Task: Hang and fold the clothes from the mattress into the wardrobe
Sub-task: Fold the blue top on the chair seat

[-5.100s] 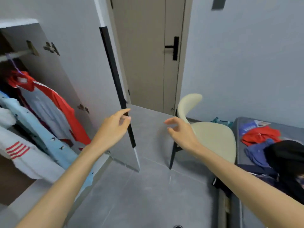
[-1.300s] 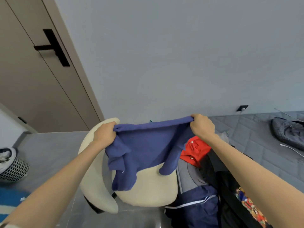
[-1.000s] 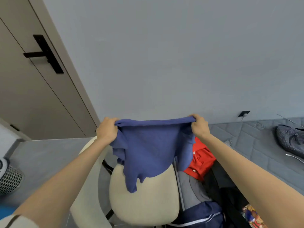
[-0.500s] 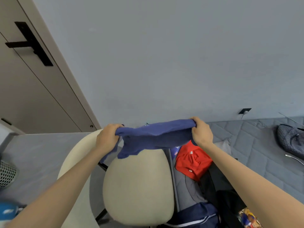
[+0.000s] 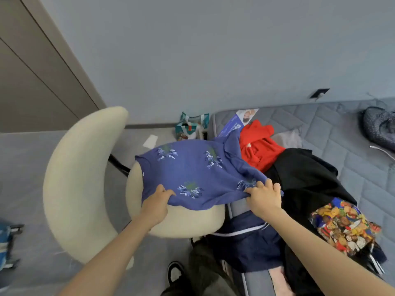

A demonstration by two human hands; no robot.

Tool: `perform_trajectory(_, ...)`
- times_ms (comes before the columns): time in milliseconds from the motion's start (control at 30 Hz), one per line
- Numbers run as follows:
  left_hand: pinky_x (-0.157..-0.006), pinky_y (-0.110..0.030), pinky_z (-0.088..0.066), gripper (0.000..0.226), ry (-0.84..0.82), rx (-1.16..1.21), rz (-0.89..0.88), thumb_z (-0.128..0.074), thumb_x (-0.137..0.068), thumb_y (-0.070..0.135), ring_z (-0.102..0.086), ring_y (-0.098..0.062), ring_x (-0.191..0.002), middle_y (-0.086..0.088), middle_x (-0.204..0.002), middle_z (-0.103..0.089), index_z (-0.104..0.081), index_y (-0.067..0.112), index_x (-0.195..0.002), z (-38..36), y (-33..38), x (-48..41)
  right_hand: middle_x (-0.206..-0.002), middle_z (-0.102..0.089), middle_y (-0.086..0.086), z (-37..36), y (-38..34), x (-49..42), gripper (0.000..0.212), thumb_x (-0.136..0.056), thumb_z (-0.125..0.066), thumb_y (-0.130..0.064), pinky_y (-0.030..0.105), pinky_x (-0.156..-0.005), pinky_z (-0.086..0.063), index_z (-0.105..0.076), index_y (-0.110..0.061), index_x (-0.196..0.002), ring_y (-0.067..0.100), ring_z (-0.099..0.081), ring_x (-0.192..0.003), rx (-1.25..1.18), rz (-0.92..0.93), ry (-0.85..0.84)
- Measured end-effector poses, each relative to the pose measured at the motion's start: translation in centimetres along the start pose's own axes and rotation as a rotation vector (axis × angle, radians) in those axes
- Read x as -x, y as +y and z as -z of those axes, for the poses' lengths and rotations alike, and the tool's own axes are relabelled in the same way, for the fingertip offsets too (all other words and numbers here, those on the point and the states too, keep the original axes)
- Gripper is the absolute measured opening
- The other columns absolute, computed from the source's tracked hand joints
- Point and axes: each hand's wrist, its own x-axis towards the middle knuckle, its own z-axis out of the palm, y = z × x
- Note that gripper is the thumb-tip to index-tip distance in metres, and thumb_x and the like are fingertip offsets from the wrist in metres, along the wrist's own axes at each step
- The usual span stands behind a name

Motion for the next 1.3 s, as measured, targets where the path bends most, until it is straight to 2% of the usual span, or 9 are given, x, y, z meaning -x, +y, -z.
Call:
perform_trajectory(167, -0.089, -0.039, -0.043, 0.056, -0.067, 0.094, 0.062, -0.045, -0.086, -0.002, -0.054, -0.031, -0.105, -0.009, -0.122, -0.039, -0.039, 0.016, -0.139, -7.1, -1.0, 2.6, -0.132, -0.046, 0.0, -6.2, 0.1, 2.6, 0.038, -0.098, -0.033, -0.032, 0.039, -0.102, -0.023, -0.051, -0.042, -0.13, 0.029, -0.031, -0.123, 0.108, 0.021, -0.175)
perform_trajectory(433, -0.087, -0.03, -0.039, 0.079, 0.099, 0.25, 0.133, -0.048, -0.072, -0.02, -0.05, -0.031, -0.106, -0.017, -0.122, -0.039, -0.029, 0.005, -0.145, -13.8, -0.8, 5.7, -0.139, -0.043, 0.002, -11.6, -0.1, 4.8, 0.043, -0.096, -0.035, -0.032, 0.042, -0.102, -0.022, -0.042, -0.038, -0.138, 0.032, -0.027, -0.128, 0.126, -0.081, -0.376)
perform_trajectory(533, -0.073, -0.037, -0.041, 0.047, 0.102, 0.297, 0.33, -0.053, -0.075, -0.011, -0.057, -0.039, -0.099, -0.018, -0.106, -0.059, -0.051, 0.002, -0.12, -14.9, -0.8, 6.2, -0.144, -0.036, 0.002, -12.1, -1.9, 4.9, 0.052, -0.094, -0.043, -0.026, 0.045, -0.104, -0.024, -0.031, -0.035, -0.143, 0.031, -0.029, -0.128, 0.041, -0.003, -0.352)
perform_trajectory(633, -0.058, -0.032, -0.031, 0.016, 0.075, 0.233, 0.297, -0.054, -0.072, -0.005, -0.06, -0.037, -0.083, -0.012, -0.078, -0.063, -0.061, 0.007, -0.081, -14.6, -0.5, 7.1, -0.142, -0.038, -0.008, -12.4, -5.1, 5.0, 0.057, -0.086, -0.057, -0.017, 0.039, -0.097, -0.03, -0.041, -0.036, -0.137, 0.024, -0.035, -0.125, -0.261, 0.227, -0.217)
perform_trajectory(800, -0.06, -0.03, -0.027, 0.016, 0.24, 0.076, 0.083, -0.064, -0.066, 0.005, -0.056, -0.028, -0.066, 0.001, -0.065, -0.058, -0.062, 0.019, -0.073, -13.7, 0.5, 8.6, -0.123, -0.055, -0.008, -12.8, -10.8, 6.0, 0.055, -0.066, -0.079, -0.013, 0.038, -0.084, -0.042, -0.058, -0.023, -0.116, 0.022, -0.047, -0.106, -0.684, 0.543, -0.068)
perform_trajectory(900, -0.057, -0.029, -0.032, 0.01, 0.335, 0.199, -0.024, -0.055, -0.065, 0.012, -0.056, -0.027, -0.057, 0.003, -0.057, -0.056, -0.06, 0.018, -0.071, -13.5, 0.5, 9.0, -0.103, -0.062, -0.005, -13.4, -12.9, 6.2, 0.034, -0.066, -0.08, -0.014, 0.035, -0.078, -0.044, -0.064, -0.016, -0.096, 0.022, -0.052, -0.092, -0.794, 0.59, -0.055)
perform_trajectory(1033, -0.049, -0.029, -0.038, 0.009, 0.445, 0.329, 0.019, -0.064, -0.069, 0.019, -0.055, -0.021, -0.055, 0.004, -0.063, -0.065, -0.068, 0.018, -0.076, -12.7, 0.2, 10.0, -0.075, -0.062, 0.001, -13.6, -13.8, 6.1, 0.009, -0.074, -0.067, -0.011, 0.038, -0.067, -0.048, -0.058, -0.012, -0.076, 0.018, -0.049, -0.068, -0.945, 0.466, -0.113)
perform_trajectory(1100, -0.05, -0.023, -0.032, 0.017, 0.494, 0.352, 0.107, -0.068, -0.065, 0.003, -0.054, -0.019, -0.056, 0.007, -0.065, -0.063, -0.066, 0.018, -0.075, -12.8, -0.2, 10.5, -0.062, -0.052, 0.001, -12.8, -13.5, 6.3, 0.013, -0.075, -0.06, -0.006, 0.029, -0.056, -0.039, -0.05, -0.013, -0.073, 0.012, -0.035, -0.057, -1.014, 0.397, -0.141)
perform_trajectory(1300, -0.084, -0.023, -0.038, 0.025, 0.378, 0.537, 0.292, -0.054, -0.08, -0.011, -0.056, -0.027, -0.108, -0.007, -0.121, -0.052, -0.058, 0.003, -0.101, -15.1, -2.5, 9.8, -0.058, -0.036, -0.004, -11.1, -11.5, 6.4, 0.026, -0.081, -0.055, 0.003, 0.02, -0.051, -0.023, -0.037, -0.011, -0.068, 0.007, -0.025, -0.056, -1.139, 0.304, -0.198)
